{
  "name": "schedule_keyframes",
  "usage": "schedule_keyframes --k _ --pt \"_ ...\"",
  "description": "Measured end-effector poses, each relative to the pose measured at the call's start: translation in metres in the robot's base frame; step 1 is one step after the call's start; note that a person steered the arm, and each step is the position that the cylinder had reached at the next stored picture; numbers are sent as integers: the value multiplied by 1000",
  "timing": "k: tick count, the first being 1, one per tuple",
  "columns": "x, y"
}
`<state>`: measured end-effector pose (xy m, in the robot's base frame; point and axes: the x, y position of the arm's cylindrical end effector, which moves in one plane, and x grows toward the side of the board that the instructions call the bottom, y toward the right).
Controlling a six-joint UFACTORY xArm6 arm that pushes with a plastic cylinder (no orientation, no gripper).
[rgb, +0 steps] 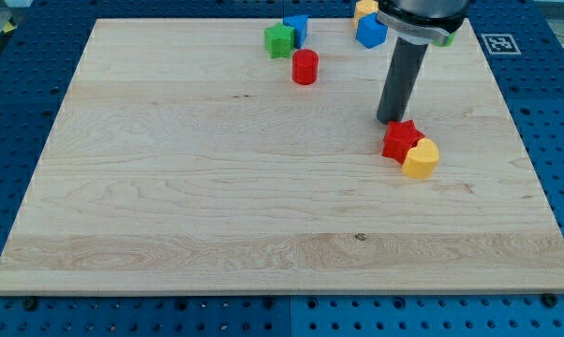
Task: Move the red star along with the yellow heart towards the bottom right
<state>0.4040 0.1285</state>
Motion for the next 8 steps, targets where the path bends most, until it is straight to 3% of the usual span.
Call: schedule_keyframes --k 2,5,6,7,8 --pt "3 -30" --pt "53 41" --pt "51 42" --pt "11 34" --pt "9 83"
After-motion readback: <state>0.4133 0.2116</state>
